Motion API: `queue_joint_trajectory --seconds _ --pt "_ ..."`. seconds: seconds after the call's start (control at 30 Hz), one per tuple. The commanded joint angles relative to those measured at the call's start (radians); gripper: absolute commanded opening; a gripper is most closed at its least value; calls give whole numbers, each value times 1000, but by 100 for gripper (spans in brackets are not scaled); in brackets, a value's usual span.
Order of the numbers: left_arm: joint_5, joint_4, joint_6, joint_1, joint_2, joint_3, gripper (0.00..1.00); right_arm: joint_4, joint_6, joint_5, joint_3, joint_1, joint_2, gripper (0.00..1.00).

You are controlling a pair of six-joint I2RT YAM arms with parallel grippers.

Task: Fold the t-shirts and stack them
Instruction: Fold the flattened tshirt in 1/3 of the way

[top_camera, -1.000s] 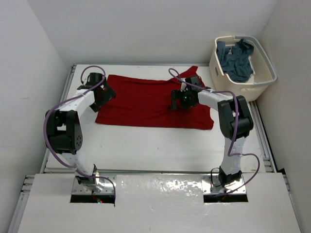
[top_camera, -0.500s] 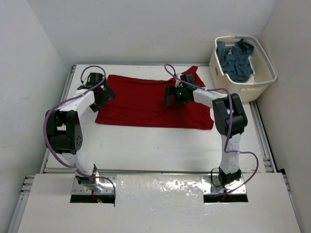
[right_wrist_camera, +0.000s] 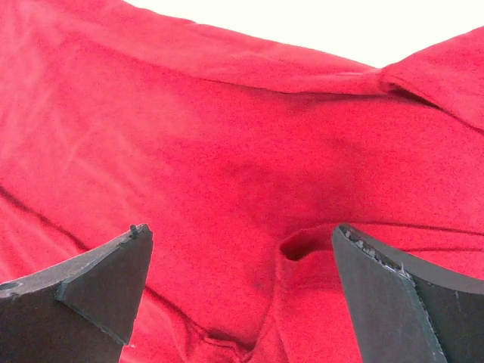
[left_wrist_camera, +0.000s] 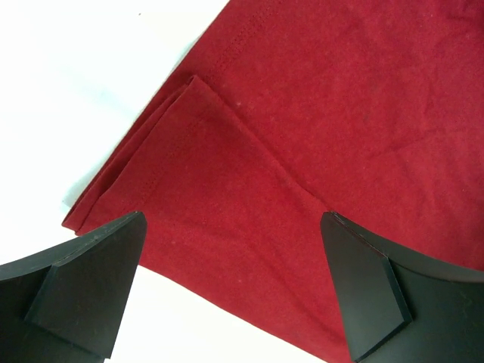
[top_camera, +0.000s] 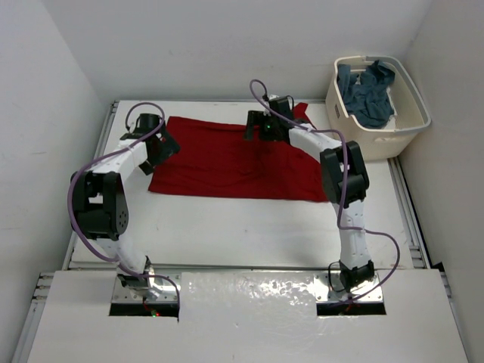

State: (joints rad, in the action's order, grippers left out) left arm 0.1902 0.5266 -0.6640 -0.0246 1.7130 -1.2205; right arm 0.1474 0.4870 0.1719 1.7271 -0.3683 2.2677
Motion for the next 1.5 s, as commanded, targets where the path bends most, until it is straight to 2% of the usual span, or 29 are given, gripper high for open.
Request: queue_joint_trajectory --seconds 0.0,0.13,0.3,0.37,0.43,0.53,0.7,0.8,0.87,1.0,1.13,1.37,1.47 --pt "-6 -28 -16 -1 -53 12 100 37 -4 -124 -1 -11 -74 99" --pt "-23 -69 -49 -6 -62 77 100 35 -65 -205 -138 -9 -235 99" --pt "-51 -148 -65 -6 -49 160 100 80 -125 -261 -247 12 -347 99" --pt "-72 -193 -52 -6 -40 164 100 118 -117 -270 -226 58 -344 99" --pt "-83 -226 -51 -14 -15 153 100 228 -125 -262 -82 106 -294 99" --pt "-83 -232 -51 -20 5 148 100 314 -205 -265 -50 112 -287 99" --pt "-93 -252 -59 -24 53 174 100 184 -170 -207 -366 114 -420 99" --pt "-97 -267 -65 -26 73 202 100 124 -134 -177 -495 114 -432 99" --pt "-97 -286 -69 -26 73 222 100 55 -119 -146 -561 114 -422 99" --pt "-80 -295 -72 -26 63 286 100 37 -90 -143 -636 114 -408 99" --pt "-77 -301 -85 -26 39 370 100 -28 -62 -140 -780 114 -467 99" --pt "-120 -293 -144 -28 -136 639 100 -86 -2 -120 -1116 106 -704 99" --pt "-100 -185 -173 -32 -211 688 100 -59 2 -124 -1216 92 -796 99"
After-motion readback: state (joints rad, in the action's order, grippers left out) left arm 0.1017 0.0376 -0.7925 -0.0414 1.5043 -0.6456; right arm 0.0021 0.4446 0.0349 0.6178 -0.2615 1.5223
